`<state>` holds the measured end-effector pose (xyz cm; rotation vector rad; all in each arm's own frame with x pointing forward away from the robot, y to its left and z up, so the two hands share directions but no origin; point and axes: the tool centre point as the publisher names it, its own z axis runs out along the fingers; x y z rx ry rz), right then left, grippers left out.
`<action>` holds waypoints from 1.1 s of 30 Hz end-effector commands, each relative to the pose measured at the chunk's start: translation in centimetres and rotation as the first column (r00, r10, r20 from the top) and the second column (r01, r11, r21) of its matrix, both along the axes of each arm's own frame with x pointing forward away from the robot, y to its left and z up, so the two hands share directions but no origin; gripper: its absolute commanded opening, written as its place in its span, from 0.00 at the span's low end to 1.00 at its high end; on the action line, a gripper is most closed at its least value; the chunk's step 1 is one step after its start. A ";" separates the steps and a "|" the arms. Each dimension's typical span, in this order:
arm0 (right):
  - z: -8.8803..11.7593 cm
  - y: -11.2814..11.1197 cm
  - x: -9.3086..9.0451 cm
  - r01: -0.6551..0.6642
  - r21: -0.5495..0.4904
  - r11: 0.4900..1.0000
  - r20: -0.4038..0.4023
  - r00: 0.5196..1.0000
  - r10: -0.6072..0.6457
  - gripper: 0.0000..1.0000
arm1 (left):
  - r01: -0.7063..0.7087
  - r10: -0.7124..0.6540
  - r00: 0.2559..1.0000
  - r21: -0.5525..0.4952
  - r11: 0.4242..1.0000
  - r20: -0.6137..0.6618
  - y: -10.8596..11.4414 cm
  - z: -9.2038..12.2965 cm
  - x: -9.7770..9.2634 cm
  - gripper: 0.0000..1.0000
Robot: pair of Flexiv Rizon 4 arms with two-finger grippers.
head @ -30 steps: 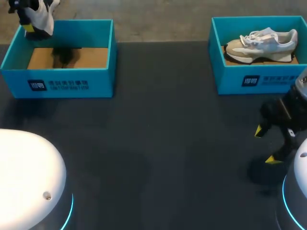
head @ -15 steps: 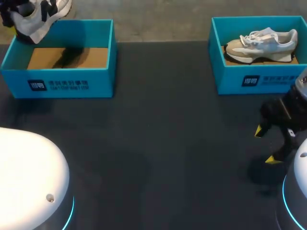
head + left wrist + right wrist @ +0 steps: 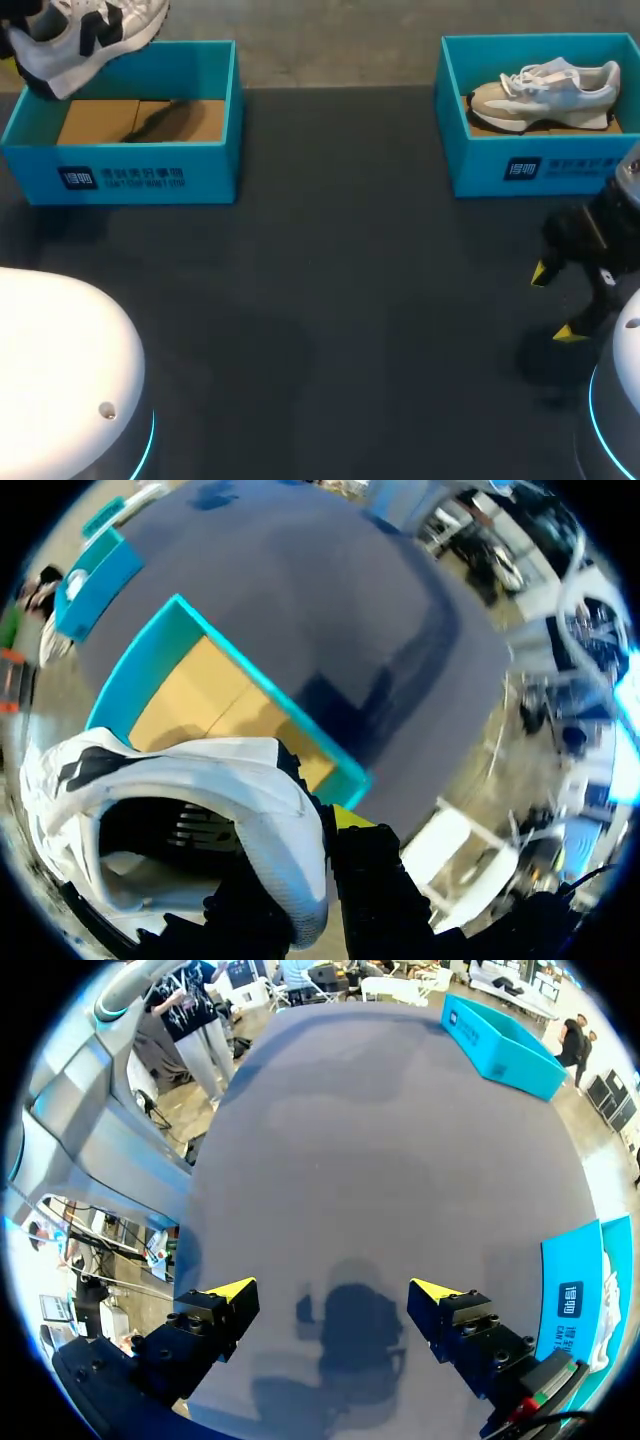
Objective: Take the shoe out of the shoebox, open the shoe tongue, remove and reinsert the insole, then place the shoe into the shoebox
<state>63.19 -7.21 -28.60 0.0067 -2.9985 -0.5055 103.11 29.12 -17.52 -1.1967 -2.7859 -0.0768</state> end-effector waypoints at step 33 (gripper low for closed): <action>-0.1 0.0 -0.1 0.001 -0.001 1.000 0.003 1.000 -0.001 1.00 | 0.689 -0.704 0.705 0.153 0.708 0.087 4.4 -1.2 6.6 0.00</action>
